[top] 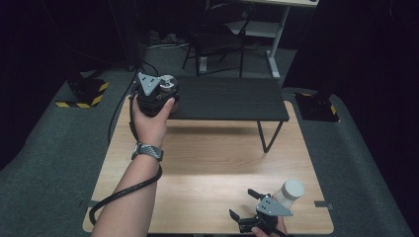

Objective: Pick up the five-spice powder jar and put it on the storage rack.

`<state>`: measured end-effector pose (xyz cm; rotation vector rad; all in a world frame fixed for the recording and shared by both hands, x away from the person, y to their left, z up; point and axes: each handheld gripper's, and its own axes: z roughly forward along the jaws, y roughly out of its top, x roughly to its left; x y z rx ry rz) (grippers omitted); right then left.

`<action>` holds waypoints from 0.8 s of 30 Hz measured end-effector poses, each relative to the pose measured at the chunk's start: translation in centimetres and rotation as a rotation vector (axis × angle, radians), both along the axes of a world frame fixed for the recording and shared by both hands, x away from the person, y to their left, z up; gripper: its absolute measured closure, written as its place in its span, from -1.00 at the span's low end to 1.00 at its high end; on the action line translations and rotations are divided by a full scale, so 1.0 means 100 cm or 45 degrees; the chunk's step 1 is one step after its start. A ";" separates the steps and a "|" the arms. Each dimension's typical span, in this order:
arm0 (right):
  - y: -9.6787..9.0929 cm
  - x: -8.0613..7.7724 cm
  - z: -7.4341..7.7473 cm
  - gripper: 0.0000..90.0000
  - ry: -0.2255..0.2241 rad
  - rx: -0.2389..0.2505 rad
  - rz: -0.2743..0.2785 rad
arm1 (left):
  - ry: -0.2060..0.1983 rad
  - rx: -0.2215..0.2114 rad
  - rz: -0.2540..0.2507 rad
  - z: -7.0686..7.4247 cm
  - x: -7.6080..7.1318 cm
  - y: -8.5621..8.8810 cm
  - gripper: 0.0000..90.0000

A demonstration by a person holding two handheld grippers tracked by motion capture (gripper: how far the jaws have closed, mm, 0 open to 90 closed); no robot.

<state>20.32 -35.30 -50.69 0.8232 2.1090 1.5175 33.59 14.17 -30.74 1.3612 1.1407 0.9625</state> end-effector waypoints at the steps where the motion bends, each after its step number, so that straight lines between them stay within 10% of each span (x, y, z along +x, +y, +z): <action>1: 0.000 0.000 0.000 -1.00 -0.001 0.000 0.000 | 0.002 -0.001 -0.006 0.000 0.001 0.001 -0.23; 24: 0.000 0.000 0.000 -1.00 0.006 0.002 0.002 | -0.002 -0.012 -0.017 -0.001 0.002 0.004 -0.46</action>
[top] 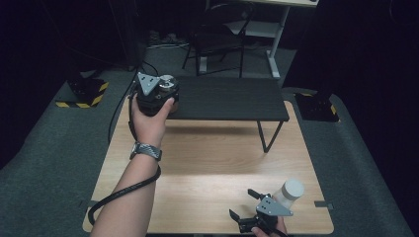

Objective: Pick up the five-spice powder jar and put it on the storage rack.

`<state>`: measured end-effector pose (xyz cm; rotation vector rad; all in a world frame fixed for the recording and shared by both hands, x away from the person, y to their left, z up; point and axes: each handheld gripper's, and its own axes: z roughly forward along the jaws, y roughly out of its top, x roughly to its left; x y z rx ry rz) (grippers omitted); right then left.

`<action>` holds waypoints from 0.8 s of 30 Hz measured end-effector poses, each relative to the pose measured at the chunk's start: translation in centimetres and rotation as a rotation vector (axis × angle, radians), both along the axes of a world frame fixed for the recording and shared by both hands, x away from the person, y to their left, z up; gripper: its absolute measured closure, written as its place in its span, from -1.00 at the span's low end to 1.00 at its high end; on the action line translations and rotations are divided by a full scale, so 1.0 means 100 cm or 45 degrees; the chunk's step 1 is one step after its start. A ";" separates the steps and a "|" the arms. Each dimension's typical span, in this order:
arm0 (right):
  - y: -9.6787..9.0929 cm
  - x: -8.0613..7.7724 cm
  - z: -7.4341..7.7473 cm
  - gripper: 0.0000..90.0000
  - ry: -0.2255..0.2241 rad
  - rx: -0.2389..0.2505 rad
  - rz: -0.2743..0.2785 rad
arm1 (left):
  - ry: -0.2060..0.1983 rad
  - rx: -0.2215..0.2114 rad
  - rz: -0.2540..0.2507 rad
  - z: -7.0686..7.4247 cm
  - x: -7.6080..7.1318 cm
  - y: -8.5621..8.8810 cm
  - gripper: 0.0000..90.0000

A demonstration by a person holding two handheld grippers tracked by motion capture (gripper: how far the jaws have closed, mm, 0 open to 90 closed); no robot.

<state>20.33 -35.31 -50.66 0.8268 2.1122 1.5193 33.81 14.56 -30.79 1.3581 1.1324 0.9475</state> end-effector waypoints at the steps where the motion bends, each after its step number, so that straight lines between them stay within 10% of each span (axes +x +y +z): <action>1: 0.000 0.000 0.000 -1.00 -0.001 0.000 0.000 | 0.006 -0.013 -0.007 0.000 0.001 0.001 -0.54; 6: 0.000 0.000 0.000 -1.00 -0.003 0.000 0.001 | 0.005 0.009 0.008 -0.001 0.000 -0.003 -0.99; 24: 0.000 0.000 0.000 -1.00 -0.002 -0.002 -0.002 | -0.028 0.039 -0.043 -0.010 -0.026 0.008 -0.99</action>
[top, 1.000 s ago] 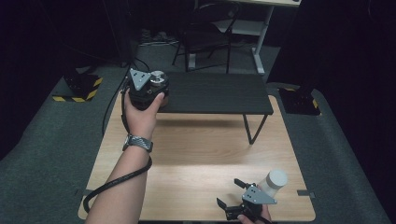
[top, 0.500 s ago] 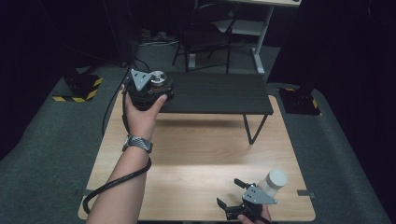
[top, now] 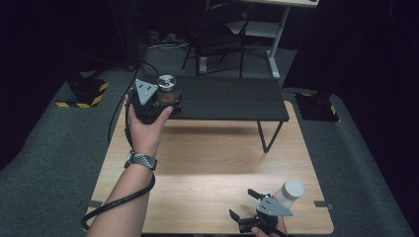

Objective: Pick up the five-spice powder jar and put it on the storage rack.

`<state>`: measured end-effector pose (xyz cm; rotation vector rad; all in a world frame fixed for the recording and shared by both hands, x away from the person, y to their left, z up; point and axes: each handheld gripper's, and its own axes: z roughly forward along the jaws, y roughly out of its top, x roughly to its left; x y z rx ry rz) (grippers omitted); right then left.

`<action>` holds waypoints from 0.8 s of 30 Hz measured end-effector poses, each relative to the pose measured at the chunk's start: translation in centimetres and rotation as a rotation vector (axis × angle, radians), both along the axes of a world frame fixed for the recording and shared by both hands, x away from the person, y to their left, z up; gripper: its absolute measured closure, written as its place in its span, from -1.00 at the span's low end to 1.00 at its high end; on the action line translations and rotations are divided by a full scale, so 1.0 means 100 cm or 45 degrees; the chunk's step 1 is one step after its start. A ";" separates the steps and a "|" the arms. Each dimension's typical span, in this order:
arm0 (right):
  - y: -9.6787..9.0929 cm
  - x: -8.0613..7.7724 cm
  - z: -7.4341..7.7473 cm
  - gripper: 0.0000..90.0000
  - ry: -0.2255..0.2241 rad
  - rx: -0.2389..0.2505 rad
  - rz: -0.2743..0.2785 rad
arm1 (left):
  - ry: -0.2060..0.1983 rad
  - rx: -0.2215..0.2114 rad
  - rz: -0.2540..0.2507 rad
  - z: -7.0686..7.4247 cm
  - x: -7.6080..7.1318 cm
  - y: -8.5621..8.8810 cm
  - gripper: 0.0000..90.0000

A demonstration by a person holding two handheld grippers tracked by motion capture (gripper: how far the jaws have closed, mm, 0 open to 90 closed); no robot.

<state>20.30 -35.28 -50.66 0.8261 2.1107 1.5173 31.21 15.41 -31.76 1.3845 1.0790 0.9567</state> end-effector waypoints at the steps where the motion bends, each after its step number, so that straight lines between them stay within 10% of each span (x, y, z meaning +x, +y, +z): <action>1: 0.000 0.000 0.000 -1.00 0.000 0.000 -0.001 | 0.000 -0.003 -0.003 -0.002 -0.002 0.001 -0.99; 24: 0.000 -0.001 0.000 -1.00 -0.005 -0.003 -0.002 | -0.015 -0.046 -0.082 -0.060 -0.047 0.015 -0.99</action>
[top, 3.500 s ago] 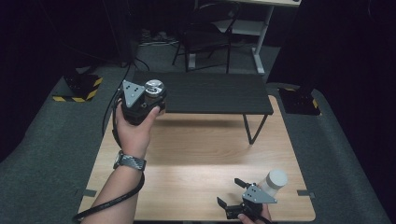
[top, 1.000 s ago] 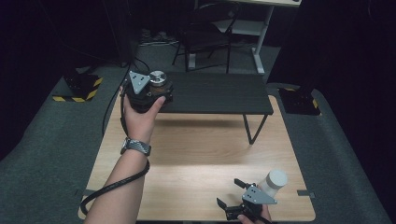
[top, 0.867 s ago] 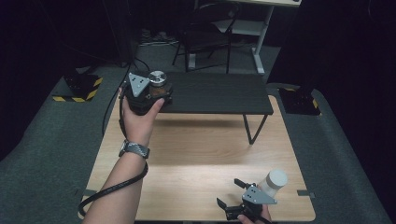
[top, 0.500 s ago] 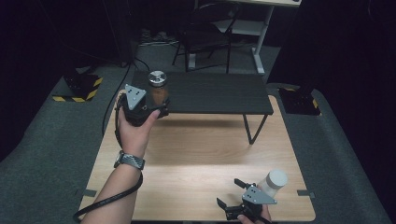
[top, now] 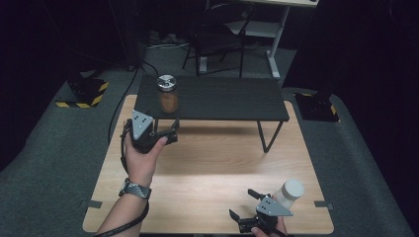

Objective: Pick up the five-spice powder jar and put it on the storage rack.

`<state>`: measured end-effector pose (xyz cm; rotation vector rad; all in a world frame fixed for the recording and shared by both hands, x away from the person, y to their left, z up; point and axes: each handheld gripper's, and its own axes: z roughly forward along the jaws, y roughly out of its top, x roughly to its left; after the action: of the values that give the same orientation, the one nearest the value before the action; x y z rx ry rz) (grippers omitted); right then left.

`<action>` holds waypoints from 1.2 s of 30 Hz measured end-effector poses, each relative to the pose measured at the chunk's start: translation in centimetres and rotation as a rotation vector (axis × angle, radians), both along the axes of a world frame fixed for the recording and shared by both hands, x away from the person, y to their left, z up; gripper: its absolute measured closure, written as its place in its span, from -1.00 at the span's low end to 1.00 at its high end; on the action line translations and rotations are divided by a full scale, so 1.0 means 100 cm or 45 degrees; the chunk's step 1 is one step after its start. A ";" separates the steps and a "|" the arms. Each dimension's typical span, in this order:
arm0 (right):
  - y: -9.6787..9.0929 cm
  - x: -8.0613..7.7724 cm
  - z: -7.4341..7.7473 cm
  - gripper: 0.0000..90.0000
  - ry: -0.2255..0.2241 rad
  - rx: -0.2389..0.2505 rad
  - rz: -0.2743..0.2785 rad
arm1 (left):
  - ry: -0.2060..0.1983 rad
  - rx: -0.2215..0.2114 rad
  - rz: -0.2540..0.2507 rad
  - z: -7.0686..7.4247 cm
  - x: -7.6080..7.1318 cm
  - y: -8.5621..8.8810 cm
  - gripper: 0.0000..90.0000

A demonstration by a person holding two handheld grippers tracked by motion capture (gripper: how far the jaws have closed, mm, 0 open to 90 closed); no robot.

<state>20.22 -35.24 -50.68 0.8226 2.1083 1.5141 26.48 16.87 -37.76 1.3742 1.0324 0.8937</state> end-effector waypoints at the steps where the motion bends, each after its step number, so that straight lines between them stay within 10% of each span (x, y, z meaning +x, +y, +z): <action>1: 0.000 0.000 0.000 -1.00 0.000 0.000 0.001 | -0.001 0.000 -0.004 -0.002 -0.002 0.001 -0.99; 36: 0.001 -0.001 0.000 -1.00 -0.006 -0.008 -0.002 | 0.029 -0.045 -0.085 -0.086 -0.072 0.016 -0.99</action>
<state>20.09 -35.12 -50.66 0.8176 2.1074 1.5069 19.31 18.50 -46.36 1.3835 1.0094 0.8089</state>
